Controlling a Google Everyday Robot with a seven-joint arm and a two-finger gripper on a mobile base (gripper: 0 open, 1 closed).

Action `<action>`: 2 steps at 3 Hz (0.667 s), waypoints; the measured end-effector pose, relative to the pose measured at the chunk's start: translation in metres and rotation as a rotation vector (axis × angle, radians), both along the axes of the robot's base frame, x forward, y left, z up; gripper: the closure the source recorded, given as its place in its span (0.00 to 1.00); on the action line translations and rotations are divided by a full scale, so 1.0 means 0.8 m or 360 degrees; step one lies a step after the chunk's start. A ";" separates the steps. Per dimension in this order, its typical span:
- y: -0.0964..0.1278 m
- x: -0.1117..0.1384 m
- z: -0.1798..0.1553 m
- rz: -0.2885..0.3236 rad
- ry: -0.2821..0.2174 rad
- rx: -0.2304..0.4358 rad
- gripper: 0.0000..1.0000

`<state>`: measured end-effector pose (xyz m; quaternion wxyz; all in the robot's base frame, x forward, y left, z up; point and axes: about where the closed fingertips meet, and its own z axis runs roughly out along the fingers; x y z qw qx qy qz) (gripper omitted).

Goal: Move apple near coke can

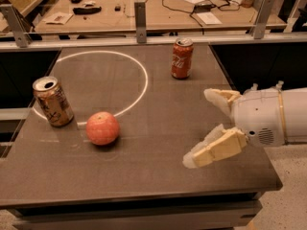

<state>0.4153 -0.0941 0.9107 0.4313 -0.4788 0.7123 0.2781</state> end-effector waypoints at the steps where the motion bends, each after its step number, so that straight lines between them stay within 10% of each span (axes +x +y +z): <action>1: 0.041 0.006 -0.012 -0.0040 0.0035 0.0015 0.00; 2: 0.072 0.014 -0.025 -0.0100 0.0059 0.0023 0.00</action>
Offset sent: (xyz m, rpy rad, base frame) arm 0.0211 0.0856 -0.0376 0.0277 0.0649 -0.1180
